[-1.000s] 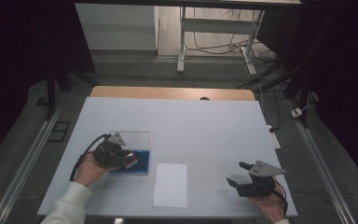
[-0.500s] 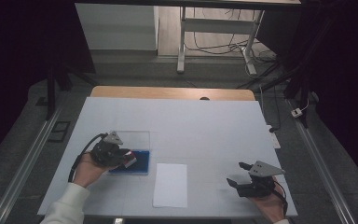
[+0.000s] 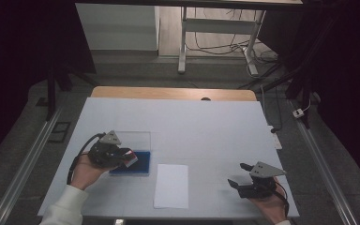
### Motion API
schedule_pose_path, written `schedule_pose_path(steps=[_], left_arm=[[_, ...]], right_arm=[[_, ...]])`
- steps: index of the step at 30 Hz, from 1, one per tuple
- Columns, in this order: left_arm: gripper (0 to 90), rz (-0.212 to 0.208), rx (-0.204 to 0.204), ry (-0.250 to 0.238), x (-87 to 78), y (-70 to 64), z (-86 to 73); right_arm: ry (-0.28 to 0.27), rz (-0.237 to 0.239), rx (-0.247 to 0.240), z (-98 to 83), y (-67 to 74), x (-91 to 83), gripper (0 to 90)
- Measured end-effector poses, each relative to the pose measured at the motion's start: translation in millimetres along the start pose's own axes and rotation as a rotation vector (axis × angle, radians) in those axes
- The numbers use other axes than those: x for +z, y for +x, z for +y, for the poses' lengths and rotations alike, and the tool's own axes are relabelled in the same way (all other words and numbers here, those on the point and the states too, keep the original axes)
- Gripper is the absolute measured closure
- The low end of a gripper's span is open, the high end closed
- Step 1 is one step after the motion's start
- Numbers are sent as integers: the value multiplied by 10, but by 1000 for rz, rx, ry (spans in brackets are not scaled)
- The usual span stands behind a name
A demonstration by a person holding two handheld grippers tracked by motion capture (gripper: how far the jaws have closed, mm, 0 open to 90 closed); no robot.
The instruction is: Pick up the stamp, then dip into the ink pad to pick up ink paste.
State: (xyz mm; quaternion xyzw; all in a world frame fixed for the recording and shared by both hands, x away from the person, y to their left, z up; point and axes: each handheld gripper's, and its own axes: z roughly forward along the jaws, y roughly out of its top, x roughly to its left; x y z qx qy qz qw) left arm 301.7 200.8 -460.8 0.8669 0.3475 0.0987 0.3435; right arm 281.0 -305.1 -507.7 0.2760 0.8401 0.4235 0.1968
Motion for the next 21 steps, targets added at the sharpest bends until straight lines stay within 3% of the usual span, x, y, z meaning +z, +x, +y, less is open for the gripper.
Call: schedule_pose_path(steps=[9,21], left_arm=[[702,6,-2,-45,-178,-14,62],[702,8,-1,-11,-156,-7,72]], right_arm=[[3,-1,3,-2,3,3,212],[10,-4,-2,-5,-2,2,212]])
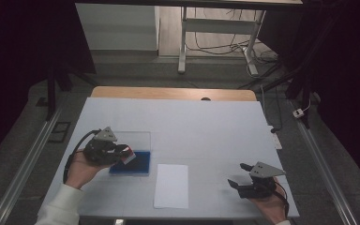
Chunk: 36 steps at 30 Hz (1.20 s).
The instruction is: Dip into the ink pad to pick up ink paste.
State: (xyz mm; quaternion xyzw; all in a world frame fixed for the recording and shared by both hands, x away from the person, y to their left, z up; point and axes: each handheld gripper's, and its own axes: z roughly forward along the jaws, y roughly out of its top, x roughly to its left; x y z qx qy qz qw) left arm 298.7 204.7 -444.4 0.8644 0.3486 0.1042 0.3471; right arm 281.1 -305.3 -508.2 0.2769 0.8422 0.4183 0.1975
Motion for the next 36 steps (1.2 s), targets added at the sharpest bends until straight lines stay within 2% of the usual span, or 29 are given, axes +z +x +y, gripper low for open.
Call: schedule_pose_path(steps=[9,18,27,36], left_arm=[[702,24,11,54,80,20,-11],[702,28,1,90,189,48,-66],[702,30,-4,108,275,73,-88],[701,30,8,120,353,59,-68]], right_arm=[[2,3,2,2,7,8,212],[7,2,1,-4,7,16,212],[14,4,-1,-5,3,18,212],[17,8,3,-7,10,26,212]])
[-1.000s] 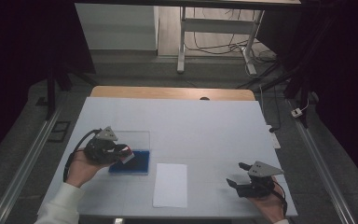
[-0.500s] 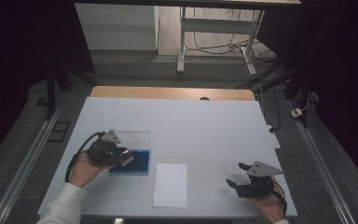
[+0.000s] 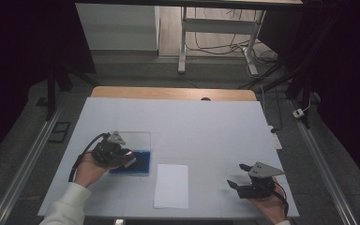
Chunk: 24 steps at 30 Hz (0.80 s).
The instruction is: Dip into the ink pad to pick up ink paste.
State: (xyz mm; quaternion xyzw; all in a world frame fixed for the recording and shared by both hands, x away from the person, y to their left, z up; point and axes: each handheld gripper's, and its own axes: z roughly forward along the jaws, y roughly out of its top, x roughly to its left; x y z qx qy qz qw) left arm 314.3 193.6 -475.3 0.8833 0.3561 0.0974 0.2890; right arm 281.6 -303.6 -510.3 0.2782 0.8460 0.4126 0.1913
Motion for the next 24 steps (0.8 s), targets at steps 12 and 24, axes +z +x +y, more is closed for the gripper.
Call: schedule_pose_path(steps=[12,24], left_arm=[[701,-2,1,11,60,1,-1],[701,-2,3,32,87,-7,-4]], right_arm=[[2,5,-1,0,0,7,212],[5,-2,-2,-2,-5,7,212]])
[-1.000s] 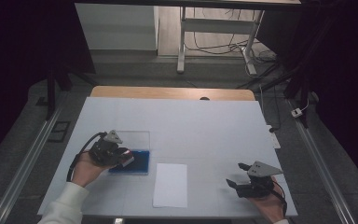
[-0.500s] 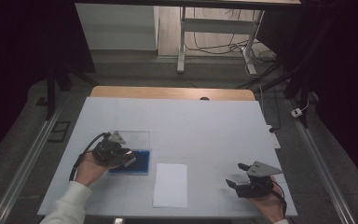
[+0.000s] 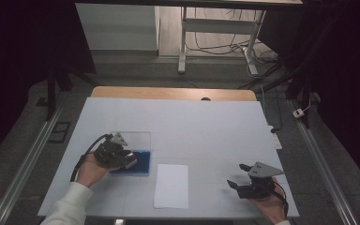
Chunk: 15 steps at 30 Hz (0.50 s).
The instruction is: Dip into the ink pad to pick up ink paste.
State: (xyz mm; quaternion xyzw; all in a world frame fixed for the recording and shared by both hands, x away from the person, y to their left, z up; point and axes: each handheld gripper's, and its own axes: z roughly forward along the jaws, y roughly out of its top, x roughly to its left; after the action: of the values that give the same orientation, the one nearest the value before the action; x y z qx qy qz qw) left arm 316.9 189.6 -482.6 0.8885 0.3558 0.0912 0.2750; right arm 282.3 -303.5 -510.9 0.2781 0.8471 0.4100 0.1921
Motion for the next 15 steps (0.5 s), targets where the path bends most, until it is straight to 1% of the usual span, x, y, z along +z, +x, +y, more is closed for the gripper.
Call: schedule_pose_path(steps=[2,4,7,8,10,15], left_arm=[[701,5,10,7,1,-13,8],[701,7,11,9,1,-15,12],[701,8,10,17,3,-13,21],[701,6,8,21,3,-10,25],[702,7,8,27,3,-11,34],[704,17,15,58,8,-26,76]], right_arm=[[4,-7,0,0,2,0,212],[1,3,2,0,1,3,212],[4,-5,-1,1,3,1,212],[2,3,1,1,1,3,212],[2,4,1,1,2,4,212],[1,5,4,1,7,7,213]])
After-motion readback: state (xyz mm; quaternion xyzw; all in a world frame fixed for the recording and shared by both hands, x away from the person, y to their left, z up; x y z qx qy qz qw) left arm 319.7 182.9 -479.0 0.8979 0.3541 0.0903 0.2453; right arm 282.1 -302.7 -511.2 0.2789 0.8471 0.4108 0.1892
